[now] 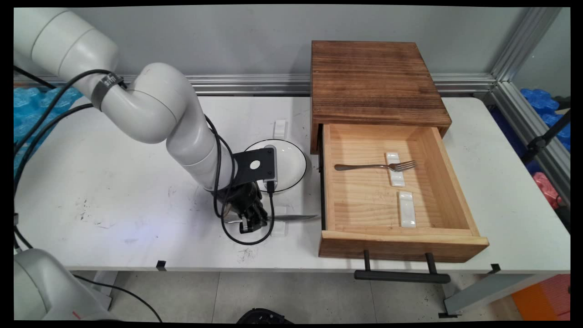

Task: Place the picked object into the drawer

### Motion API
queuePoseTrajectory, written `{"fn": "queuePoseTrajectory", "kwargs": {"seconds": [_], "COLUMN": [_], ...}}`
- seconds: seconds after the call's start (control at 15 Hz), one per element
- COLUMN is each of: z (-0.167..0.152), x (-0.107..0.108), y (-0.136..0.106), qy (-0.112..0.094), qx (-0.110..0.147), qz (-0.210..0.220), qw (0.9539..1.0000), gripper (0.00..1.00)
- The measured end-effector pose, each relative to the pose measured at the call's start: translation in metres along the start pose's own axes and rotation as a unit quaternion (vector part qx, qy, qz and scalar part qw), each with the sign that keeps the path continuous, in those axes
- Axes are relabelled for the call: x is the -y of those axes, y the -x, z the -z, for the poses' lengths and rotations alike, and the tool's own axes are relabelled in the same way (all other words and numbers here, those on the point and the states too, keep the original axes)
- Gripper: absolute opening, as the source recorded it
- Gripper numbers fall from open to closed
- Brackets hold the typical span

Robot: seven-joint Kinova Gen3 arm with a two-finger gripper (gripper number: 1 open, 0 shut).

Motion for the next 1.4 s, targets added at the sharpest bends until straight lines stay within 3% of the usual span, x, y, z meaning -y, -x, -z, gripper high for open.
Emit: {"fn": "queuePoseTrajectory", "kwargs": {"seconds": [0.8, 1.4], "z": [0.017, 0.091], "x": [0.003, 0.003], "y": [0.002, 0.030], "qy": [-0.002, 0.010], "qx": [0.002, 0.019], "qz": [-0.010, -0.036], "qw": [0.9999, 0.9991], "gripper": [0.00, 0.00]}}
